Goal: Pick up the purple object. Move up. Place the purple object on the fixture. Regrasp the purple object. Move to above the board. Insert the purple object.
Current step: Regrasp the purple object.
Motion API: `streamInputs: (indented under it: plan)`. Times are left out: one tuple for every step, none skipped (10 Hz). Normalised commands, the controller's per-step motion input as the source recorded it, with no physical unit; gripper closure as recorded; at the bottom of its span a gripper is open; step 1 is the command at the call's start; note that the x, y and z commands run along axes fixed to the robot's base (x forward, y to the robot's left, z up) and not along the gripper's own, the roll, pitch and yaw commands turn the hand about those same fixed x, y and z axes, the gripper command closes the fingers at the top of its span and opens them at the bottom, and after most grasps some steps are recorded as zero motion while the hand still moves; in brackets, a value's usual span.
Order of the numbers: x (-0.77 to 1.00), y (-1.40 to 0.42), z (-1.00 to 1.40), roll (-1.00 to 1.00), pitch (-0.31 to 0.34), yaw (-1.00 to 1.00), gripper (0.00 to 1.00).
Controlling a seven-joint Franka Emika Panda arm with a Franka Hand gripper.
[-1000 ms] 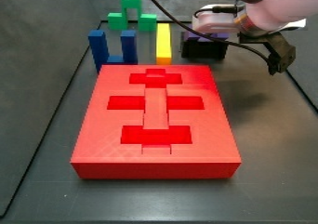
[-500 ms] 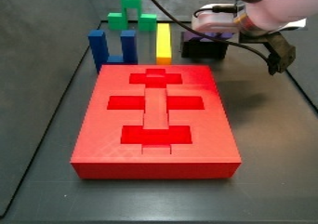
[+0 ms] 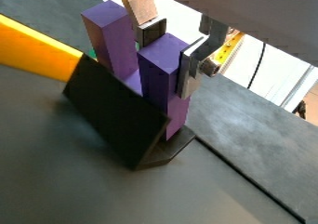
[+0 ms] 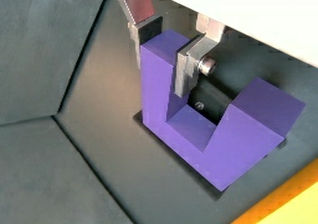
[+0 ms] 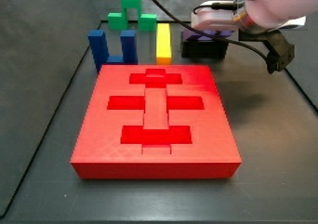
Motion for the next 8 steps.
streamInputs:
  plan:
    - [0.00, 0.00, 0.00, 0.00, 0.000, 0.00, 1.00]
    - [0.00, 0.00, 0.00, 0.00, 0.000, 0.00, 1.00]
    - [0.00, 0.00, 0.00, 0.00, 0.000, 0.00, 1.00]
    - [0.00, 0.00, 0.00, 0.00, 0.000, 0.00, 1.00]
    - [0.00, 0.00, 0.00, 0.00, 0.000, 0.00, 1.00]
    - [0.00, 0.00, 0.00, 0.00, 0.000, 0.00, 1.00]
    - [0.00, 0.00, 0.00, 0.00, 0.000, 0.00, 1.00]
    - [0.00, 0.00, 0.00, 0.00, 0.000, 0.00, 1.00]
